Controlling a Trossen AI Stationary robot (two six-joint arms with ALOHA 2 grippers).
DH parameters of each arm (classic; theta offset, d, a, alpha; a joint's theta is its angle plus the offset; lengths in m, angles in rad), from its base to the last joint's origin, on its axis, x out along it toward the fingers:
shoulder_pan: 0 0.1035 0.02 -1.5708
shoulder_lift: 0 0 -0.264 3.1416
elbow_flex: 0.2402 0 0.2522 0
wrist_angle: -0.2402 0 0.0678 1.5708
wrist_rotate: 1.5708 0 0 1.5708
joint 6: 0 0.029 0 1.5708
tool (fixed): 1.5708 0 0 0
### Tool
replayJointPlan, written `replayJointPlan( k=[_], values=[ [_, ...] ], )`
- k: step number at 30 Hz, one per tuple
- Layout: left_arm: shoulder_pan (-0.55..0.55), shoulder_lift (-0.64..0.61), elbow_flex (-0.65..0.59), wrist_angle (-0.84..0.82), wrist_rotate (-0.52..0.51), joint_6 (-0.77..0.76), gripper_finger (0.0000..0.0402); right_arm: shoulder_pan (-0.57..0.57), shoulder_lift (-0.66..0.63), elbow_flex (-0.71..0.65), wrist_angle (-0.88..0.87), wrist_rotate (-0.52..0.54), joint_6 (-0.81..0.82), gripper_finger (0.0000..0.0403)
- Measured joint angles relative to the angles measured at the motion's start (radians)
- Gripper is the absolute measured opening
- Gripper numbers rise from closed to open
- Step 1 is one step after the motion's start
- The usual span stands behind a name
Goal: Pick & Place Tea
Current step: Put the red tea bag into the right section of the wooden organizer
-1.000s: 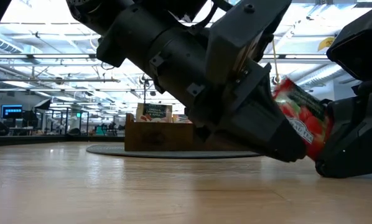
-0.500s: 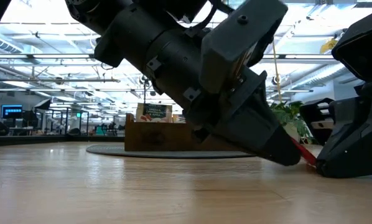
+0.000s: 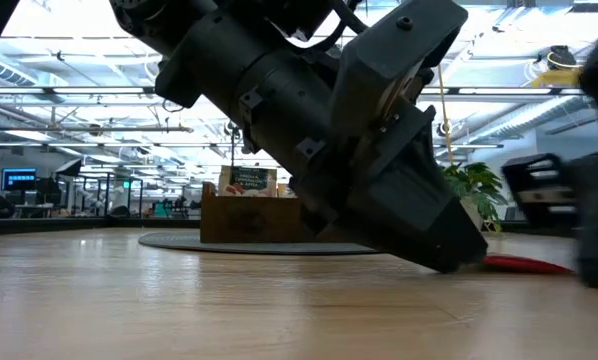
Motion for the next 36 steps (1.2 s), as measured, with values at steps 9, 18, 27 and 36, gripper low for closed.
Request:
replayJointPlan(
  k=[9,18,27,36],
  values=[
    [0.003,-0.003,0.001,-0.002,0.011,0.044,0.0138,0.037,-0.217,-0.001,-0.155,0.100,-0.076,0.0000],
    [-0.057,-0.058,0.001,-0.004,-0.069,0.296,0.0024,0.021,-0.323,-0.022,-0.404,0.349,0.118,0.0000],
    [-0.056,-0.046,-0.001,0.013,-0.157,0.477,0.0004,-0.106,-0.323,-0.123,-0.333,0.156,0.354,0.0032],
    [-0.024,-0.016,-0.001,0.076,-0.048,0.517,0.0002,-0.270,-0.327,-0.238,-0.066,-0.146,0.510,0.0091]
  ],
)
